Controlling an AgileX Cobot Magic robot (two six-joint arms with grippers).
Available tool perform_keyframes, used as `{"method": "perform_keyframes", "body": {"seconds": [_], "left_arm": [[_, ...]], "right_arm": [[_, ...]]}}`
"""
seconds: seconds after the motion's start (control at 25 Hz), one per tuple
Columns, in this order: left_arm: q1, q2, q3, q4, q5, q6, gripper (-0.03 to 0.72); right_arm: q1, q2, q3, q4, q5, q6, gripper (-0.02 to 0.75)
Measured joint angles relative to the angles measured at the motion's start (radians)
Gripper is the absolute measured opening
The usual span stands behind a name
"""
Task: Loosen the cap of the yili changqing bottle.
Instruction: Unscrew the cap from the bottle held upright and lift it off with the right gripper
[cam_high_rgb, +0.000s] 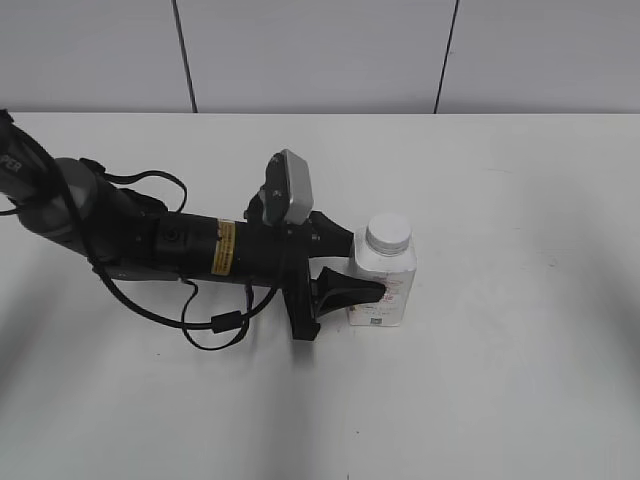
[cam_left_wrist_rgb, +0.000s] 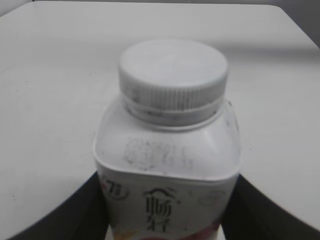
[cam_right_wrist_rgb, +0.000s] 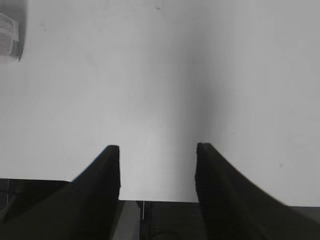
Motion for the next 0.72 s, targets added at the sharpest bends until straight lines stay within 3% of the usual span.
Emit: {"method": "perform_keyframes", "body": {"seconds": [0.32, 0.72], "left_arm": [[0.000, 0.000, 0.000, 0.000, 0.000, 0.000, 0.397], [0.000, 0.000, 0.000, 0.000, 0.000, -0.001, 0.397]], "right_arm": [[0.000, 0.174, -0.127, 0.042, 0.015, 0.001, 0.386], [0.000, 0.419, -0.288, 0.056, 0.073, 0.001, 0.430]]}}
